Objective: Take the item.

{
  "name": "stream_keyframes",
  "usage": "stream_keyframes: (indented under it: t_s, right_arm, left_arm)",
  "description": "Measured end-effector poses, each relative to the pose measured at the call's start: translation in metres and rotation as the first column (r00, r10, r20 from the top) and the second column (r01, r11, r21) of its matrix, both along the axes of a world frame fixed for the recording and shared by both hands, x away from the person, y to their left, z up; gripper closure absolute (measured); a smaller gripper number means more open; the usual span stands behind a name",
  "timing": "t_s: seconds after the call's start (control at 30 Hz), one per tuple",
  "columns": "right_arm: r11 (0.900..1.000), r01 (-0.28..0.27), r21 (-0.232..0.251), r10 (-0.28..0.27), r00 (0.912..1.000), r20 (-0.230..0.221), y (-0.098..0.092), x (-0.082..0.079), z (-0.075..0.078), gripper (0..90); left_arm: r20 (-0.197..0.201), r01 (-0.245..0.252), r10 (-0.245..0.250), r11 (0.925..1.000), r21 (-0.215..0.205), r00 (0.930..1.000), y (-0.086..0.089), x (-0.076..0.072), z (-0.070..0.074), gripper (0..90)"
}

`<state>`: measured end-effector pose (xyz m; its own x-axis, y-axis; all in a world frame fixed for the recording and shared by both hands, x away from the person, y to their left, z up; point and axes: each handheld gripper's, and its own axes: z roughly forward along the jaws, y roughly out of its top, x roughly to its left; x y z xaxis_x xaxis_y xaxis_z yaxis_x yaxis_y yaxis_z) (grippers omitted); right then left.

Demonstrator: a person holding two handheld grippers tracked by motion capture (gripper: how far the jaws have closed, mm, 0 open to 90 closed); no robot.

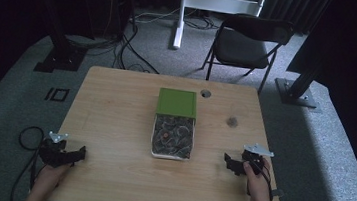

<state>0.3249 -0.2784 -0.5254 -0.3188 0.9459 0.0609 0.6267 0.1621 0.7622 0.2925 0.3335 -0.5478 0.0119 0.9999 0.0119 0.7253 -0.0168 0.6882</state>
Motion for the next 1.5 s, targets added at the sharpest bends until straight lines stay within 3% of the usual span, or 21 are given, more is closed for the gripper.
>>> stream_keyframes:
  t_s: [0.2,0.3,0.5,0.6,0.7,0.83,1.07,1.17,1.5]
  right_arm:
    - [0.999,-0.045,-0.005,0.045,0.9989,-0.008,-0.001,-0.011,-0.006,14.5]
    - [0.997,-0.072,-0.033,0.071,0.9974,-0.014,-0.003,-0.017,-0.009,14.5]
    - [0.995,-0.073,-0.068,0.071,0.9969,-0.035,-0.009,-0.028,-0.015,14.5]
    - [0.993,-0.096,-0.064,0.094,0.995,-0.034,-0.01,-0.035,-0.016,14.5]
    - [0.989,-0.113,-0.098,0.111,0.9935,-0.027,-0.011,-0.04,-0.018,14.5]
    - [0.985,-0.132,-0.108,0.127,0.9903,-0.057,-0.012,-0.045,-0.023,14.3]
    - [0.988,-0.135,-0.069,0.134,0.9906,-0.031,-0.015,-0.052,-0.028,14.3]
    - [0.982,-0.176,-0.068,0.174,0.9843,-0.029,-0.018,-0.054,-0.028,13.7]
    - [0.982,-0.176,-0.068,0.174,0.9842,-0.029,-0.018,-0.054,-0.028,13.1]
  left_arm:
    - [0.0,0.0,0.0,1.0,0.0,1.0,0.0,0.0,0.0,0.3]
    - [0.0,0.0,0.0,1.0,0.0,1.0,0.0,0.0,0.0,0.3]
    - [0.0,0.0,0.0,1.0,0.001,1.0,0.0,0.0,0.0,0.3]
    - [0.0,0.0,0.0,1.0,0.0,1.0,0.0,0.0,0.0,0.3]
    - [0.0,0.0,0.0,1.0,0.001,1.0,0.0,0.0,0.0,0.3]
    - [0.0,0.0,0.0,1.0,0.0,1.0,0.0,0.0,0.0,0.3]
    - [0.0,0.0,0.0,1.0,0.0,1.0,0.0,0.0,0.0,0.3]
    - [0.0,0.0,0.0,1.0,0.0,1.0,0.0,0.0,0.0,0.3]
    - [-0.001,-0.017,0.017,0.9999,0.001,0.9999,-0.001,0.0,0.0,0.3]
